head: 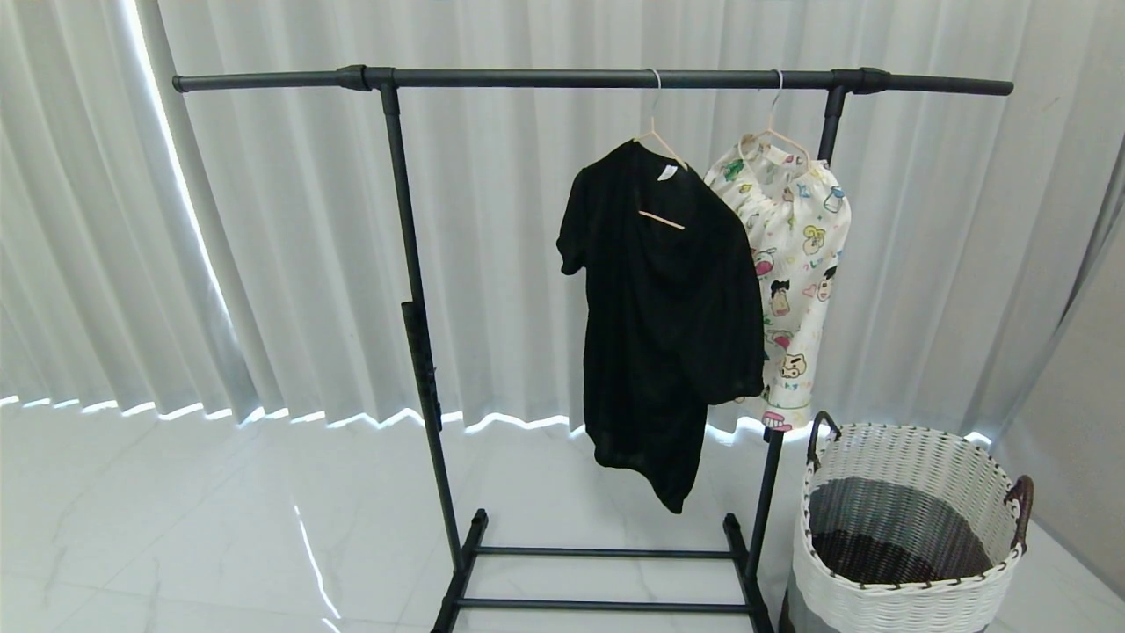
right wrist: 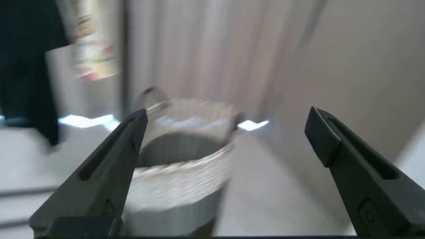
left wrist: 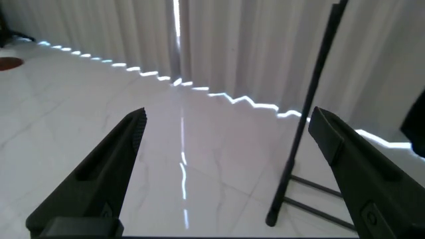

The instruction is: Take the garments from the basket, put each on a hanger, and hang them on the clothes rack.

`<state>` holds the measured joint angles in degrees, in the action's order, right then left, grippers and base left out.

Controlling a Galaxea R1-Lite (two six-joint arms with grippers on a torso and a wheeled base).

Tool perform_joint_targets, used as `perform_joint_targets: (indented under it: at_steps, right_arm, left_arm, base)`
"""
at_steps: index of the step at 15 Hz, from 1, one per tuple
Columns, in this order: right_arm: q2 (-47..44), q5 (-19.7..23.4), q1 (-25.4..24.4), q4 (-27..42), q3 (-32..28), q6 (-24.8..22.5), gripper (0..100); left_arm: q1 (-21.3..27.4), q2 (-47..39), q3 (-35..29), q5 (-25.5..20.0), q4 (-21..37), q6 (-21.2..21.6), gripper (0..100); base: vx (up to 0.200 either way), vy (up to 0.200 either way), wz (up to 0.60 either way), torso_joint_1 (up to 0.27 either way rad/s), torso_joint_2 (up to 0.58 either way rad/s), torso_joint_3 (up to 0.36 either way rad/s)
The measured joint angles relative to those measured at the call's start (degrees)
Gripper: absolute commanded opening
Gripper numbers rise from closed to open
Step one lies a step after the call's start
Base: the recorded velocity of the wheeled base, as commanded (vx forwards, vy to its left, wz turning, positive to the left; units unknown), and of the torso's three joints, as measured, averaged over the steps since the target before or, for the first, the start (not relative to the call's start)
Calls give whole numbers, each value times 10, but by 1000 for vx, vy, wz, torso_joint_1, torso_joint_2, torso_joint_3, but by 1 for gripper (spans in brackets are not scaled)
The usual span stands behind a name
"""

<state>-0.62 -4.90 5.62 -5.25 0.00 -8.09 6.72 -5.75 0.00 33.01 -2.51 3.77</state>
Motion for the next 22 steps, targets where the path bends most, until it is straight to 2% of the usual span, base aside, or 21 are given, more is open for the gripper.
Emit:
perform_joint_targets:
  at_steps: [1,3,6,7,8,10,12,15,19,20,22]
  right_arm:
    - [0,9,-4,8,0,36,100]
    - [0,17,-38,15,0,65,100]
    - [1,17,-114,18,0,72,100]
    - [1,-8,-120,18,0,71,100]
    - [1,-20,-115,18,0,63,100]
    - [2,-24,-88,18,0,55,100]
    - [4,-24,-65,17,0,43,100]
    - [5,-25,-59,16,0,42,100]
    - [5,-25,-58,16,0,39,100]
    - [5,-25,-58,15,0,30,100]
    - [5,-25,-58,15,0,23,100]
  left_arm:
    - [10,2,0,-11,2,-5,100]
    - [37,4,0,-15,4,-15,100]
    - [87,9,0,-16,4,-21,100]
    - [109,13,0,-16,4,-8,100]
    - [120,16,0,-16,5,24,100]
    - [123,23,0,-15,4,90,100]
    - [107,29,-2,-15,4,159,100]
    - [87,20,-9,-11,6,183,100]
    - [-39,-4,-11,-14,6,197,100]
    - [-48,3,-11,-15,5,182,100]
    - [-51,13,-8,-15,4,96,100]
  base:
    - [0,0,0,0,0,0]
    - [0,0,0,0,0,0]
    - [0,0,0,0,0,0]
    - [0,0,0,0,0,0]
    - [0,0,0,0,0,0]
    - [0,0,0,0,0,0]
    - [0,0,0,0,0,0]
    - [0,0,0,0,0,0]
    - [0,0,0,0,0,0]
    - [0,0,0,0,0,0]
    - [0,0,0,0,0,0]
